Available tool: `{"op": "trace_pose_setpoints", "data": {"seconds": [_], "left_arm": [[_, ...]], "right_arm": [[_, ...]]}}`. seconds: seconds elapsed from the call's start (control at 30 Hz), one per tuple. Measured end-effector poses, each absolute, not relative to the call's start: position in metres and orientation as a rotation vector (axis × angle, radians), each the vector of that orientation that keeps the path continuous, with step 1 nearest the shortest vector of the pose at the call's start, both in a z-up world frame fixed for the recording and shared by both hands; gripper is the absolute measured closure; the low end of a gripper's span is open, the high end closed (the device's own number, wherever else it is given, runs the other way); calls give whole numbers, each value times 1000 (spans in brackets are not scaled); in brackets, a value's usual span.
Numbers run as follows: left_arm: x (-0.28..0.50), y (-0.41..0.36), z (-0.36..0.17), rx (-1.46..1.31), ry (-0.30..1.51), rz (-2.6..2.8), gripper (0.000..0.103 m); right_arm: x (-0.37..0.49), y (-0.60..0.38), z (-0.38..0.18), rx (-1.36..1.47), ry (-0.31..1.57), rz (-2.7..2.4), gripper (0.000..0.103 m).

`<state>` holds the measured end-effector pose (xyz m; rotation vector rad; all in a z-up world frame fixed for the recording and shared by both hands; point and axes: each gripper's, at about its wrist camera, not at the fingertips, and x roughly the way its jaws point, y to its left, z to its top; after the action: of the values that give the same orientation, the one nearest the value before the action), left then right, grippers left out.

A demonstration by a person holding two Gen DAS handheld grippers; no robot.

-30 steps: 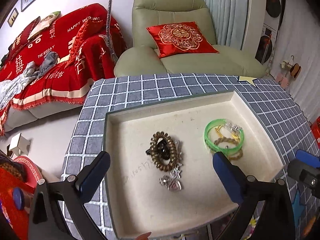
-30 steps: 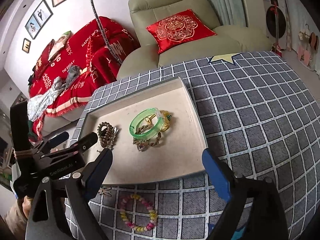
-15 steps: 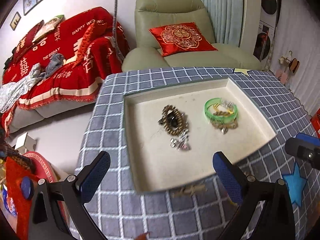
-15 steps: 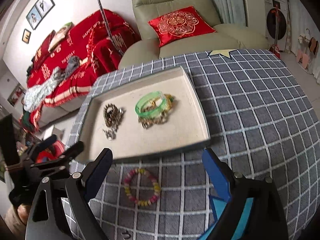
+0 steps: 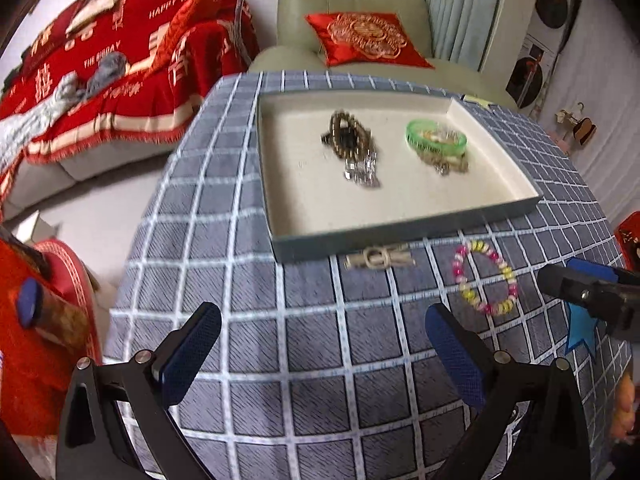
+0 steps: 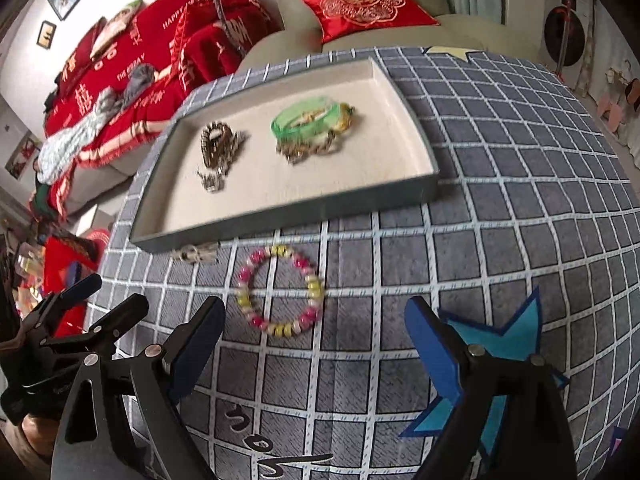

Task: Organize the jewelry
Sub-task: 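Move both tools back to the remaining items on the table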

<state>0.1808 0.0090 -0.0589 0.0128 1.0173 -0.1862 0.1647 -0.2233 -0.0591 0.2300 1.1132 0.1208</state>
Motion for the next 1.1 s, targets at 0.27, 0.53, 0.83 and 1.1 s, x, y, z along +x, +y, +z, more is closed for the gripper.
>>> {"op": "trace_pose_setpoints", "data": {"seconds": [0.27,0.53,0.83,1.1], "left_arm": [[187,0,-78,25,1049,-219,0],[192,-6,-88,69,1060,-313,9],[200,-13,-85,97,1040,-408,17],[207,-15,-82,70,1044,-555,18]], "right_arm": [[167,-218,-77,185,1149,86,10],[176,-203,-86,82,1155,73,37],[175,-184,-85,-63,1128,80,91],[164,-193,-84,-82,1132,70,92]]}}
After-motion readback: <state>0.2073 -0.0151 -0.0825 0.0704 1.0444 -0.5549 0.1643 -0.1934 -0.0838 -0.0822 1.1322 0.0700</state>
